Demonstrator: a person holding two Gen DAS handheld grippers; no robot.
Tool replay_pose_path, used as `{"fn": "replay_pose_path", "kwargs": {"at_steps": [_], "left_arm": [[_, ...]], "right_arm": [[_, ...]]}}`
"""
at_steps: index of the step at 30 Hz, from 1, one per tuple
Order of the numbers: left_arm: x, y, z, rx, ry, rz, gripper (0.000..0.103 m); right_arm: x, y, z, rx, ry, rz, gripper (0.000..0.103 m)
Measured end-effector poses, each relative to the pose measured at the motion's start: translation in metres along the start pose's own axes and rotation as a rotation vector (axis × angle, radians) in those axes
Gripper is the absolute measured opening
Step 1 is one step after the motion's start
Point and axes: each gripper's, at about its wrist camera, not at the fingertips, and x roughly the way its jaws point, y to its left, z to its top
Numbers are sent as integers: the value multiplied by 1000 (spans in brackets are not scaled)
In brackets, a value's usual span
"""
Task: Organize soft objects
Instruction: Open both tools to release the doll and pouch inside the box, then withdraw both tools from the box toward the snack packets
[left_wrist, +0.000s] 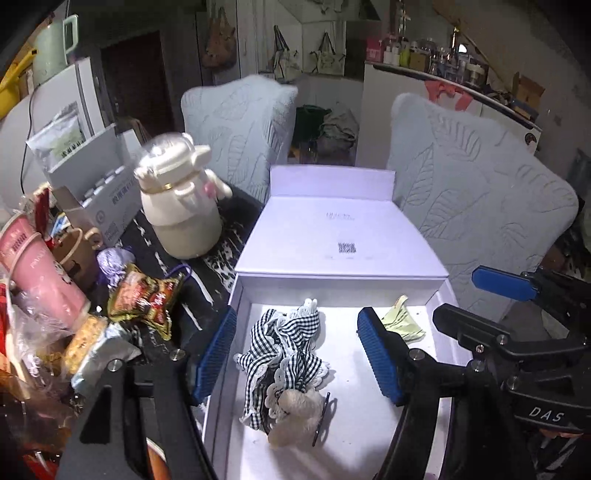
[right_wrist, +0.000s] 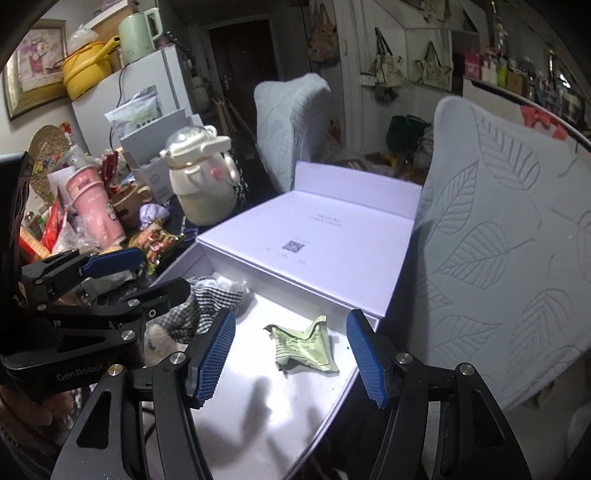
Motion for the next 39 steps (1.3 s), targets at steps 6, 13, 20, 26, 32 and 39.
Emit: {"fn": "replay_pose_path", "kwargs": {"at_steps": [6,13,20,26,32,39], "left_arm": [[-35,0,6,-2,-52,0,68],[-77,-2,7,-6,-92,2,68],[-123,-4,-2,-3,-154,14,68],[-155,-6,-16,8,-182,30,68],[-184,-11,-36,8,-208,11,68],[-211,-21,-64,12,-231,-16,76]], "right_arm": [[-32,8,5,-4,-50,-8,63],[-74,22,6,-24,-116,-16,63],[-113,35,2,-29,-165,-29,63],[-147,50,-10,-37,-219,-36,70],[-174,62,-27,-36,-248,-53,75],[-201,71,-55,-44,-265,-85,77]]}}
